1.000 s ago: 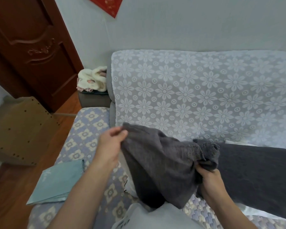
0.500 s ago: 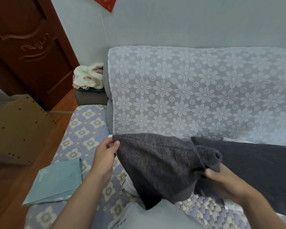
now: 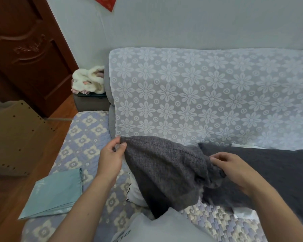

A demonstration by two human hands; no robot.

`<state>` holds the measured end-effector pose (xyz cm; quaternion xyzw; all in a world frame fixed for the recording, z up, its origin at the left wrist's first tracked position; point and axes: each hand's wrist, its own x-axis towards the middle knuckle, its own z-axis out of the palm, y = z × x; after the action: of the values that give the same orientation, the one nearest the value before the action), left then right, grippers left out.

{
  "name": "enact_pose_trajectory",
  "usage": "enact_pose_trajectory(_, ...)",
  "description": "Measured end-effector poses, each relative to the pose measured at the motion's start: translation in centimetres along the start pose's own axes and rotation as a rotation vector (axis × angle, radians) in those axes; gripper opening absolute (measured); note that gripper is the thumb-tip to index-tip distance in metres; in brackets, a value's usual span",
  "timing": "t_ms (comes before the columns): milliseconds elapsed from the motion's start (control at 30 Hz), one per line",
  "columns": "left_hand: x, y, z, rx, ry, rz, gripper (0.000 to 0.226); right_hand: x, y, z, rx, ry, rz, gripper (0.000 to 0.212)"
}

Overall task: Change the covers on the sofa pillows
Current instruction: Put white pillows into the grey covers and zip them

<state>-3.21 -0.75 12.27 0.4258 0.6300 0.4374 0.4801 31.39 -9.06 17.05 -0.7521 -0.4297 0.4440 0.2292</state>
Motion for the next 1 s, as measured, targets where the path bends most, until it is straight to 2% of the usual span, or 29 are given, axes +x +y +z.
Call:
enact_pose_trajectory(133, 0.2, -0.2, 0.2, -0.068, 0.021, -0.029, 0.026, -0.2, -1.9, -0.7, -0.222, -0.262, -0.079, 0.023)
enact_pose_trajectory(233, 0.1, -0.4, 0.5, -0.094, 0.015, -0.072, 0.025, 1.2, -2.4, 0.9, -0.323, -0.283, -0.095, 0.028)
enact_pose_trajectory(367, 0.1, -0.9, 0.2, -0.099, 0.035, -0.089, 0.028, 1.2, -2.9, 2.4, -0.383, -0.279, -0.098, 0.048)
enact_pose_trajectory(500, -0.1, -0.9, -0.1, -0.09, 0.049, -0.081, 0.028, 0.3, -2.0, 2.4, -0.26, -0.448, -0.01, 0.072)
enact_pose_trajectory(600, -0.6, -0.8, 0.2, -0.084, 0.031, -0.066, 0.024, 0.1, -1.5, 2.7, -0.314, -0.54, 0.004, 0.072)
enact_pose_trajectory(667, -0.9, -0.9, 0.6, -0.091, -0.003, -0.044, 0.02, 0.7, -0.9, 3.9, -0.384, -0.453, -0.013, 0.064)
enact_pose_trajectory(767, -1.2, -0.9, 1.2, -0.086, -0.065, -0.012, 0.022, 2.0, 0.1, 5.7, -0.375, -0.211, -0.016, 0.034)
enact_pose_trajectory(833, -1.1, -1.2, 1.5, 0.073, -0.006, 0.047, 0.019, 2.6, 0.5, 6.1, -0.347, -0.106, -0.025, 0.014)
enact_pose_trajectory(867, -1.1, -1.2, 1.6, 0.228, 0.079, 0.093, 0.015, 2.8, 0.6, 6.1, -0.345, -0.069, -0.029, 0.008)
enact_pose_trajectory(933, -1.3, -1.1, 1.7, 0.429, 0.248, 0.217, 0.008, 3.1, 0.7, 6.2, -0.393, -0.012, -0.052, 0.007)
enact_pose_trajectory(1000, -1.5, -0.9, 1.7, 0.361, 0.16, 0.257, 0.012, 3.1, 1.0, 6.4, -0.459, 0.04, -0.097, 0.01)
